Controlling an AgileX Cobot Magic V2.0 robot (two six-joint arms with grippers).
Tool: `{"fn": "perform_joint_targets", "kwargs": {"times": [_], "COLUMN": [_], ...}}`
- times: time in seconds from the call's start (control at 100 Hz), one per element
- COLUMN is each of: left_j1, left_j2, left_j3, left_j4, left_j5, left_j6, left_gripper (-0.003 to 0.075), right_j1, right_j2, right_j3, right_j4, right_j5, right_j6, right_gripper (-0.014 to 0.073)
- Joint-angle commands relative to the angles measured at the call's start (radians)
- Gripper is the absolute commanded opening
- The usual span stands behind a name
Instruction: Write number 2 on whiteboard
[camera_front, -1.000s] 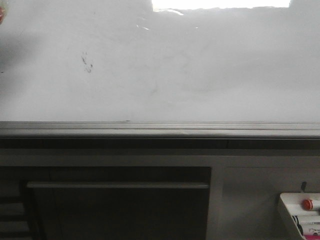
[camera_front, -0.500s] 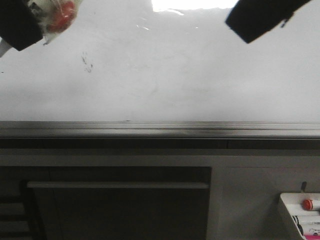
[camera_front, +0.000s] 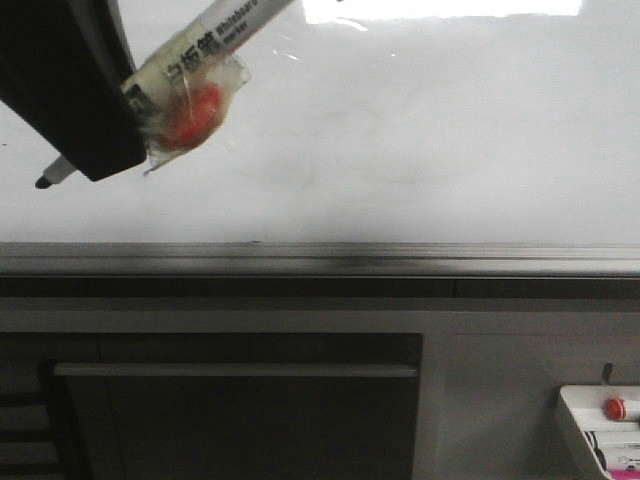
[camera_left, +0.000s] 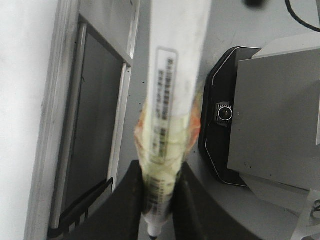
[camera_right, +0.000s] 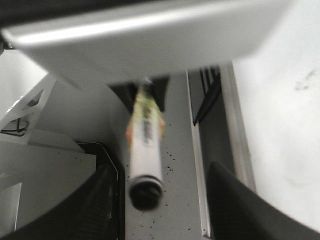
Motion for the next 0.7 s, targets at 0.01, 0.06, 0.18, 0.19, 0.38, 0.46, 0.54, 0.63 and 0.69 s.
{"fn": "perform_joint_targets", "kwargs": {"times": [0.01, 0.06, 0.18, 0.19, 0.38, 0.46, 0.54, 0.63, 0.69], "left_j1": [-0.009, -0.009, -0.009, -0.009, -0.009, -0.009, -0.009, -0.009, -0.009], "left_j2": [-0.023, -0.023, -0.023, -0.023, -0.023, -0.023, -0.023, -0.023, -0.023], "left_j3": [-0.032, -0.032, -0.032, -0.032, -0.032, -0.032, -0.032, -0.032, -0.032], "left_j4": [-0.017, -0.017, -0.017, -0.017, -0.017, -0.017, -0.017, -0.017, -0.017], "left_j5": [-0.044, -0.044, -0.044, -0.044, -0.046, -0.052, -0.054, -0.059, -0.059], "left_j6": [0.002, 0.002, 0.002, 0.002, 0.002, 0.002, 0.002, 0.002, 0.002], "left_gripper": [-0.0018, -0.0018, -0.0018, -0.0018, -0.0018, -0.0018, -0.0018, -0.0018, -0.0018], "right_j1": [0.023, 0.031, 0.043, 0.043, 0.058, 0.064, 0.064, 0.064, 0.064], "right_j2": [-0.004, 0.004, 0.028, 0.031, 0.053, 0.055, 0.055, 0.055, 0.055], "right_j3": [-0.034, -0.034, -0.034, -0.034, -0.034, -0.034, -0.034, -0.034, -0.034], "right_j4": [0.035, 0.028, 0.028, 0.028, 0.032, 0.034, 0.038, 0.040, 0.040], "right_j5": [-0.043, -0.050, -0.064, -0.064, -0.078, -0.083, -0.085, -0.087, -0.087], "right_j6": [-0.016, -0.016, -0.016, -0.016, -0.016, -0.016, -0.016, -0.016, -0.016], "right_gripper": [0.0373, 0.0373, 0.0373, 0.0373, 0.0373, 0.0373, 0.0365, 0.0299, 0.0229]}}
